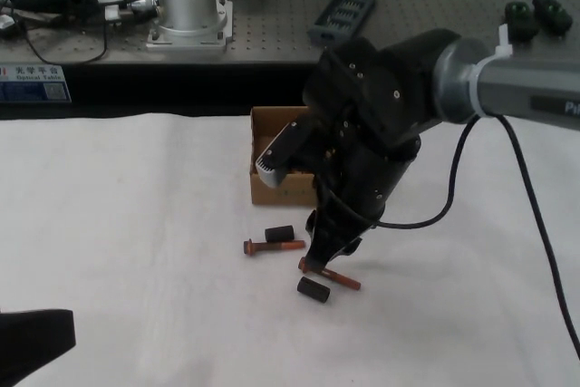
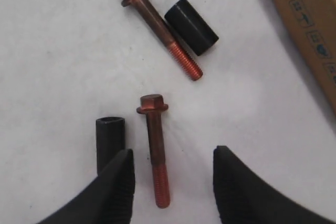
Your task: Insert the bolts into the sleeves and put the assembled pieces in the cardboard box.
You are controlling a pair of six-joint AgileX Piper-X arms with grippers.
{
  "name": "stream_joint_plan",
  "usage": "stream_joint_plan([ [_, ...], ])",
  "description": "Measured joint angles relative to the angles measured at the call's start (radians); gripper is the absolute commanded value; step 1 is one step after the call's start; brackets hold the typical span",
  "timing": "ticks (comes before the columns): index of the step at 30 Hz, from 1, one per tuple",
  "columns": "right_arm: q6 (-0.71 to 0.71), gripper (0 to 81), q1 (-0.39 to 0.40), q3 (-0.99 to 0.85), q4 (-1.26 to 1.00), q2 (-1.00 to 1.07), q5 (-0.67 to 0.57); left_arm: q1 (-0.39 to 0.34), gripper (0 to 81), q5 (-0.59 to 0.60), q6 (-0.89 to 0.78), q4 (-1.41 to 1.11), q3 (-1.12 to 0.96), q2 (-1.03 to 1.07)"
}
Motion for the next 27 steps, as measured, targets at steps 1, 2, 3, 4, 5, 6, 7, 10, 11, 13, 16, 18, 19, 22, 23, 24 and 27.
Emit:
stream_joint_plan([
  [1, -0.002, 31.2, 0.0, 0.0, -0.007, 0.003, -0.006, 0.0, 54.6, 0.0, 0.0, 0.0, 0.0, 0.0],
  [2, -0.005, 31.2, 0.0, 0.0, -0.017, 0.009, -0.015, 0.0, 54.6, 0.0, 0.0, 0.0, 0.0, 0.0],
  [3, -0.005, 31.3, 0.0, 0.0, -0.022, 0.011, -0.017, 0.0, 54.6, 0.0, 0.0, 0.0, 0.0, 0.0],
  [4, -0.005, 31.4, 0.0, 0.0, -0.027, 0.014, -0.02, 0.0, 54.6, 0.0, 0.0, 0.0, 0.0, 0.0],
  [5, -0.005, 31.4, 0.0, 0.0, -0.031, 0.017, -0.022, 0.0, 54.6, 0.0, 0.0, 0.0, 0.0, 0.0],
  [6, -0.005, 31.4, 0.0, -0.002, -0.033, 0.02, -0.022, 0.0, 54.6, 0.0, 0.0, 0.0, 0.0, 0.0],
  [7, -0.005, 31.4, 0.0, -0.001, -0.035, 0.025, -0.025, 0.0, 54.6, 0.0, 0.0, 0.0, 0.0, 0.0],
  [10, -0.005, 31.4, 0.0, -0.001, -0.035, 0.042, -0.03, 0.0, 54.6, 0.0, 0.0, 0.0, 0.0, 0.0],
  [11, -0.005, 31.4, 0.0, -0.001, -0.035, 0.048, -0.031, 0.0, 54.6, 0.0, 0.0, 0.0, 0.0, 0.0],
  [13, -0.005, 31.4, 0.0, -0.001, -0.037, 0.06, -0.03, 0.0, 54.6, 0.0, 0.0, 0.0, 0.0, 0.0],
  [16, -0.005, 31.4, 0.0, -0.001, -0.038, 0.069, -0.033, 0.0, 54.6, 0.0, 0.0, 0.0, 0.0, 0.0],
  [18, -0.005, 31.4, 0.0, -0.001, -0.041, 0.076, -0.033, 0.0, 54.6, 0.0, 0.0, 0.0, 0.0, 0.0],
  [19, -0.005, 31.4, 0.0, -0.001, -0.041, 0.076, -0.035, 0.0, 54.6, 0.0, 0.0, 0.0, 0.0, 0.0],
  [22, -0.005, 31.4, 0.0, -0.001, -0.041, 0.078, -0.035, 0.0, 54.6, 0.0, 0.0, 0.0, 0.0, 0.0],
  [23, -0.005, 31.4, 0.0, -0.001, -0.041, 0.078, -0.035, 0.0, 54.6, 0.0, 0.0, 0.0, 0.0, 0.0],
  [24, -0.005, 31.4, -0.001, -0.001, -0.041, 0.084, -0.035, 0.0, 54.6, 0.0, 0.0, 0.0, 0.0, 0.0],
  [27, -0.005, 31.4, -0.004, -0.001, -0.041, 0.101, -0.035, 0.0, 54.6, 0.0, 0.0, 0.0, 0.0, 0.0],
])
